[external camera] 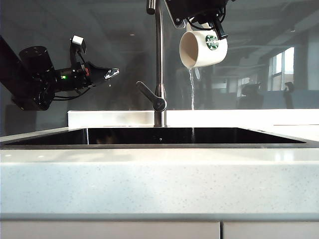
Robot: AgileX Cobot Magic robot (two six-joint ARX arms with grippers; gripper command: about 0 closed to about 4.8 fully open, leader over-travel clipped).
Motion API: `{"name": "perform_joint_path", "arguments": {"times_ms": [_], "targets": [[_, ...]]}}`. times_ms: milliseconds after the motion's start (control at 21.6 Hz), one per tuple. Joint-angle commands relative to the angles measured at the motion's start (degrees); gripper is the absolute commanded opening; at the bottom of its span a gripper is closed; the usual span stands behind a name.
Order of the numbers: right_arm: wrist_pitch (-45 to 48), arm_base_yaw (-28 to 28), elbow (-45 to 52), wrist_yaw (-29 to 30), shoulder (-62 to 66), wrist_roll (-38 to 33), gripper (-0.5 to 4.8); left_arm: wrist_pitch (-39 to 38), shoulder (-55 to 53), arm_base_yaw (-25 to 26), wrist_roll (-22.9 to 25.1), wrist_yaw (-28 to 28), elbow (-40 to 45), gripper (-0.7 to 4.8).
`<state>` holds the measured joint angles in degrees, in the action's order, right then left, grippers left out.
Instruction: Pick up the mug next to the sink, go to the faucet to get some water, pour the water into the sink, and finally put the mug back to its place.
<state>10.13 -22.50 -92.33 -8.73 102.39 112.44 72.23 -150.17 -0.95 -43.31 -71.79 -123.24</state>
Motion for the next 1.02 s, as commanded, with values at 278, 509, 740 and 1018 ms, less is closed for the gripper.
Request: {"name": "perform_joint_path", "arguments": {"times_ms": [278, 509, 740, 1018], "targets": [[3.76, -0.09, -0.76, -0.33, -1.33, 0.42, -0.06, 0.72, 0.50, 0.07, -0.24, 0.17, -0.15, -0.04], [3.15, -0.09, -0.76, -3.48, -1.33, -19.02, -0.06, 0.72, 0.50, 0.07, -0.24, 0.20, -0.15, -0.04], [-8.94, 2.49, -0.76, -7.98, -3.17, -57.64, -0.06, 0.74, 0.50, 0.07, -0.22, 0.22, -0.15, -0.04], [-13.62, 13.40, 7.85, 8.04, -9.07, -86.64, -0.06, 0.72, 0.50, -0.11, -0.26, 0.85, -0.15, -0.04]]}}
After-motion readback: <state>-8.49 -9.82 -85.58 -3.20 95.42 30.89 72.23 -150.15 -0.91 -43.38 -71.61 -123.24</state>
